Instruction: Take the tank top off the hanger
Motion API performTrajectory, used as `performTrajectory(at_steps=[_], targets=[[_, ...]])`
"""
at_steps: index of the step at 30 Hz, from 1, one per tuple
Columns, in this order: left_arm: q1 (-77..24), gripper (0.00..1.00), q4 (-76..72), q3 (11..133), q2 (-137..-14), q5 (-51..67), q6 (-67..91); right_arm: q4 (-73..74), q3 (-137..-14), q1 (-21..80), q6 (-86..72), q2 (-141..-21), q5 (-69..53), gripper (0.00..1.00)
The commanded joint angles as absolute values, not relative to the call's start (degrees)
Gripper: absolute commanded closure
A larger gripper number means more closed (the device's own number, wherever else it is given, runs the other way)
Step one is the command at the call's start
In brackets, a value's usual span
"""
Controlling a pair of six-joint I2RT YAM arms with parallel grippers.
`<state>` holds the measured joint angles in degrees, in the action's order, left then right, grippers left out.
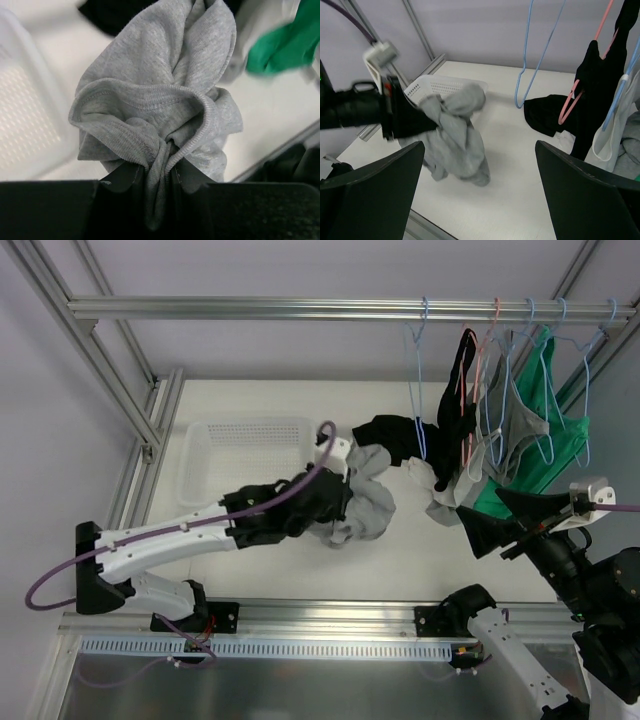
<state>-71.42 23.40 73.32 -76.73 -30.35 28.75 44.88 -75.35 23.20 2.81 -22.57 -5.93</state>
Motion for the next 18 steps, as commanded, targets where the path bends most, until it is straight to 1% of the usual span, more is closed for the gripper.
performTrajectory(at_steps=[1,3,5,6,9,10,13,18], targets=[[-65.58,1.0,28.28,78.12,-75.32,-36.73,24.88,42.28,-75.5,23.55,3.95,-22.85,-4.31,0.01],[-59.63,1.0,29.44,80.23,-74.28,-36.83,24.61,41.75,-75.67,23.38,4.04,-23.64,-4.57,0.01],[-56.27,1.0,29.53,81.29,-72.52,-37.35,23.56,41.31,-75.85,23.47,4.22,-25.13,-4.66,0.01],[-52.6,1.0,29.53,82.34,-71.99,-36.92,23.21,41.22,-75.85,23.47,4.31,-25.57,-4.66,0.0],[-46.34,1.0,29.7,83.32,-71.63,-36.04,23.11,40.26,-75.33,23.47,4.31,-27.15,-4.66,0.01],[-41.27,1.0,29.62,83.06,-71.98,-34.64,23.55,39.91,-74.97,23.55,4.31,-27.33,-4.75,0.01],[-33.61,1.0,29.53,80.17,-72.86,-27.0,28.11,38.32,-73.83,23.55,4.13,-28.47,-4.75,0.01],[-32.35,1.0,28.92,72.44,-74.08,-27.95,33.13,38.14,-74.09,23.47,4.39,-33.64,-2.99,0.01]])
